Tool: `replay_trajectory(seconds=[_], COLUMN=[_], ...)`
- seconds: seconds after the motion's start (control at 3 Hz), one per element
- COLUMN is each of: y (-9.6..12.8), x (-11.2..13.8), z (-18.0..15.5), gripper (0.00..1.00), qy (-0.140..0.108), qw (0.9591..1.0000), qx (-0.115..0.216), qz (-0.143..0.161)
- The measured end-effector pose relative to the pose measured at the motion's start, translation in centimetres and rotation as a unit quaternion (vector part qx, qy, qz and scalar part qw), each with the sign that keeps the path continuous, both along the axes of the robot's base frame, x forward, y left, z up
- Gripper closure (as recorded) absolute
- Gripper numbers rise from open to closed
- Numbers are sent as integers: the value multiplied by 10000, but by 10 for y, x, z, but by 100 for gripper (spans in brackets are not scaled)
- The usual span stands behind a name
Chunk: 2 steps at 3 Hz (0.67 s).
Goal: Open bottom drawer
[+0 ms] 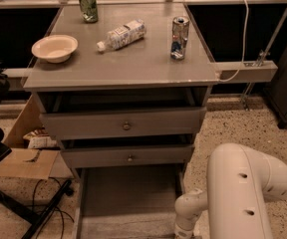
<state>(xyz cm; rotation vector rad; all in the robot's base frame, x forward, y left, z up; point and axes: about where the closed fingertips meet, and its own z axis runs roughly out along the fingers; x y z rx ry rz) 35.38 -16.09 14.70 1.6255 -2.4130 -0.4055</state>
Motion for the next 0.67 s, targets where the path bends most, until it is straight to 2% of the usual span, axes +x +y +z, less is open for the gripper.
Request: replay_trajectory(seconds=[0.33,0.67], y=[0,0], x=[0,0], z=[0,0], gripper=[12,0], qy=[0,0], qw=[10000,10000], qx=[0,0], qz=[0,0])
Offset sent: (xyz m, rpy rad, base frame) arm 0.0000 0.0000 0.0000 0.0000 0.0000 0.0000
